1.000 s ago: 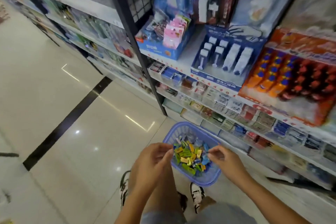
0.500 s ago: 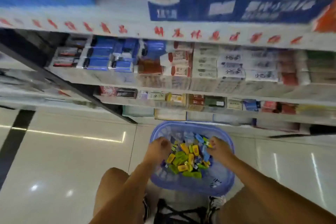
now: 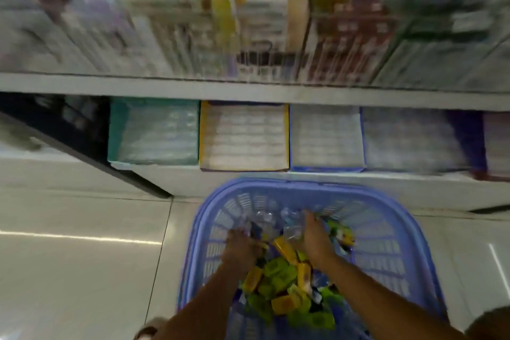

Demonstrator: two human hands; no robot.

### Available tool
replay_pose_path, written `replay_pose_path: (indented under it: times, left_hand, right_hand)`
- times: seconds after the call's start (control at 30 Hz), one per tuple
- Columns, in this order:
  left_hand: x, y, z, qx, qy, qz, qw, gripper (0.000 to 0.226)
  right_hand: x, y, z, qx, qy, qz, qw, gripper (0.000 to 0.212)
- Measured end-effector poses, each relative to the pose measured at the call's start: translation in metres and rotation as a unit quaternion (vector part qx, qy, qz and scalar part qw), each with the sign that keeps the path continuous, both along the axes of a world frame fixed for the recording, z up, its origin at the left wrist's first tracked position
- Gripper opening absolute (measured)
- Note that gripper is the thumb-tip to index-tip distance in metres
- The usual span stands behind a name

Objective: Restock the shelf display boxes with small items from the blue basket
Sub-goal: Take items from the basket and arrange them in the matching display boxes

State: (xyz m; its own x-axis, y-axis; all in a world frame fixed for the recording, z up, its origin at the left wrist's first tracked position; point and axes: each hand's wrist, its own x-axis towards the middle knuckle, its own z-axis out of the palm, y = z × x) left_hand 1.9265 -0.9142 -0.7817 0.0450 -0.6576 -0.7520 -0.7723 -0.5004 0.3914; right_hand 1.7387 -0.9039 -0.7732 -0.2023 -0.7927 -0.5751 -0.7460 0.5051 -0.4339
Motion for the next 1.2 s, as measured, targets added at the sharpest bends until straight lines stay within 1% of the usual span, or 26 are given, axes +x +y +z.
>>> replay_pose_path:
  times: [0.07, 0.13, 0.2, 0.23, 0.3, 0.33, 0.4, 0.43, 0.5, 0.53, 0.57, 0.6, 0.63, 0.7, 0.73, 0.83, 0.9, 1.0, 1.03, 1.07, 1.1, 1.17, 1.2]
  left_hand:
    - [-0.003, 0.006, -0.020, -0.048, -0.047, -0.036, 0.997, 0.060]
    - [-0.007, 0.008, -0.027, -0.086, -0.093, -0.100, 0.987, 0.052]
    - [-0.008, 0.013, -0.033, -0.098, -0.129, -0.133, 0.978, 0.048]
    - [-0.008, 0.014, -0.036, -0.101, -0.134, -0.151, 0.974, 0.047]
    - [-0.008, 0.016, -0.039, -0.095, -0.094, -0.165, 0.977, 0.043]
    - [-0.009, 0.018, -0.039, -0.091, -0.058, -0.148, 0.983, 0.039]
    - [-0.013, 0.019, -0.037, -0.078, 0.027, -0.067, 0.994, 0.030]
    - [-0.013, 0.019, -0.038, -0.070, 0.067, -0.025, 0.995, 0.027]
    - [-0.015, 0.019, -0.037, -0.024, 0.115, 0.074, 0.990, 0.032]
    - [-0.017, 0.019, -0.035, -0.004, 0.131, 0.130, 0.983, 0.032]
    - [-0.020, 0.019, -0.036, -0.003, 0.146, 0.177, 0.973, 0.032]
    - [-0.024, 0.019, -0.038, -0.007, 0.158, 0.217, 0.963, 0.031]
    - [-0.028, 0.019, -0.040, -0.010, 0.168, 0.253, 0.953, 0.030]
    - [-0.034, 0.022, -0.036, -0.023, 0.193, 0.314, 0.929, 0.028]
    - [-0.035, 0.023, -0.034, -0.040, 0.203, 0.337, 0.919, 0.026]
    - [-0.032, 0.027, -0.034, -0.102, 0.165, 0.321, 0.927, 0.029]
    - [-0.031, 0.031, -0.035, -0.112, 0.168, 0.327, 0.923, 0.033]
    - [-0.030, 0.025, -0.036, -0.069, 0.205, 0.374, 0.902, 0.027]
    - [-0.028, 0.022, -0.037, -0.052, 0.206, 0.369, 0.905, 0.023]
    - [-0.027, 0.020, -0.039, -0.038, 0.198, 0.348, 0.916, 0.021]
    - [-0.026, 0.020, -0.040, -0.021, 0.193, 0.325, 0.926, 0.021]
    - [-0.026, 0.023, -0.042, 0.007, 0.217, 0.313, 0.925, 0.022]
    - [-0.026, 0.025, -0.041, 0.011, 0.217, 0.312, 0.925, 0.023]
  right_hand:
    - [0.006, 0.006, -0.021, -0.041, -0.011, -0.031, 0.999, 0.049]
    - [0.017, 0.003, -0.026, -0.063, -0.032, -0.023, 0.997, 0.039]
    - [0.034, 0.003, -0.026, -0.076, -0.076, -0.014, 0.994, 0.036]
    - [0.043, -0.001, -0.023, -0.087, -0.112, -0.017, 0.990, 0.033]
    - [0.060, -0.012, -0.021, -0.093, -0.145, 0.006, 0.985, 0.034]
    - [0.065, -0.018, -0.021, -0.078, -0.142, 0.033, 0.986, 0.039]
    - [0.069, -0.026, -0.025, -0.031, -0.147, 0.109, 0.983, 0.049]
    - [0.069, -0.029, -0.025, -0.009, -0.168, 0.138, 0.976, 0.053]
    - [0.065, -0.028, -0.024, 0.007, -0.208, 0.163, 0.964, 0.057]
    - [0.062, -0.028, -0.026, -0.023, -0.189, 0.174, 0.966, 0.056]
    - [0.057, -0.029, -0.027, -0.051, -0.156, 0.165, 0.973, 0.053]
    - [0.050, -0.030, -0.029, -0.081, -0.097, 0.166, 0.978, 0.050]
    - [0.044, -0.029, -0.033, -0.108, -0.033, 0.187, 0.976, 0.048]
    - [0.036, -0.029, -0.039, -0.130, 0.058, 0.221, 0.965, 0.041]
    - [0.036, -0.028, -0.040, -0.122, 0.085, 0.224, 0.963, 0.036]
    - [0.044, -0.027, -0.046, -0.113, 0.157, 0.213, 0.958, 0.034]
    - [0.048, -0.028, -0.048, -0.125, 0.182, 0.218, 0.951, 0.032]
    - [0.049, -0.030, -0.050, -0.139, 0.154, 0.189, 0.960, 0.027]
    - [0.049, -0.030, -0.050, -0.143, 0.134, 0.184, 0.963, 0.027]
    - [0.050, -0.030, -0.050, -0.146, 0.110, 0.179, 0.967, 0.026]
    - [0.051, -0.029, -0.051, -0.147, 0.069, 0.163, 0.973, 0.026]
    - [0.054, -0.030, -0.051, -0.127, -0.063, 0.116, 0.983, 0.025]
    - [0.056, -0.031, -0.052, -0.102, -0.119, 0.109, 0.982, 0.024]
